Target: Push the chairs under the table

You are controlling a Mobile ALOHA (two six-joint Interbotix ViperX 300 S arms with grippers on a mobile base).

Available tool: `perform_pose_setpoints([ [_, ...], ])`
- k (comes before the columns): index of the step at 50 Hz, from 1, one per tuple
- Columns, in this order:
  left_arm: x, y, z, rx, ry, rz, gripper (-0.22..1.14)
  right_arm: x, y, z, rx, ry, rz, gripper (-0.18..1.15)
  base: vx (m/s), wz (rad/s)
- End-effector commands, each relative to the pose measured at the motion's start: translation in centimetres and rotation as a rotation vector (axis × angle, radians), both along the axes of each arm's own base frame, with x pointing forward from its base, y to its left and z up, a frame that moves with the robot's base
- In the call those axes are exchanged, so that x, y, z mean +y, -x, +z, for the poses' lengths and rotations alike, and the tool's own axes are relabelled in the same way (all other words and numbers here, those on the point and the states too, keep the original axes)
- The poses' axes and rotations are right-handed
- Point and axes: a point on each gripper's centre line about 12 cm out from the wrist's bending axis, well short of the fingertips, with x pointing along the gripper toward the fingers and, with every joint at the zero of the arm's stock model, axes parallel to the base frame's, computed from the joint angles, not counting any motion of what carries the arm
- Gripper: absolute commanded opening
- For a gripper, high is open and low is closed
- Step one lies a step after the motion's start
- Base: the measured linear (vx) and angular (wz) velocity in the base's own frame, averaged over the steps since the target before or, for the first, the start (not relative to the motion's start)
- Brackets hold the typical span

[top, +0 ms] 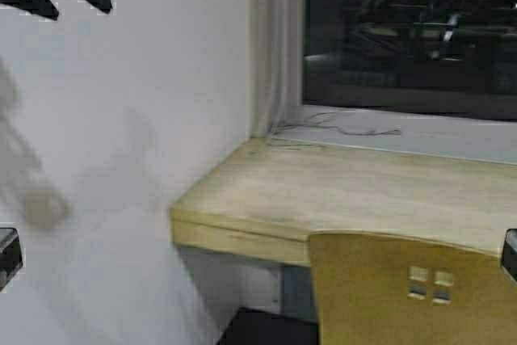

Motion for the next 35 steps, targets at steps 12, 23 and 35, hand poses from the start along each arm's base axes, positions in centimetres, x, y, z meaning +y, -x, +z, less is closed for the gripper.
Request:
perform_pose_setpoints([
  [12, 0.04, -0.16, 0.24, -0.041, 0.02, 0.011, 0.97, 0.06, 0.21, 1.33, -0.036, -0.004, 0.011, 0.95, -0.2, 0.26],
  [23, 0.13, -0.05, 0.28, -0.053, 0.032, 0.018, 0.97, -0.03, 0.4, 0.77, -0.034, 0.029, 0.025, 0.95, -0.28, 0.24],
  [35, 0.21, 0.2, 0.68, -0.076, 0.041, 0.017, 0.97, -0.02, 0.3, 0.89, -0.043, 0.035, 0.029, 0.95, -0.29, 0.27],
])
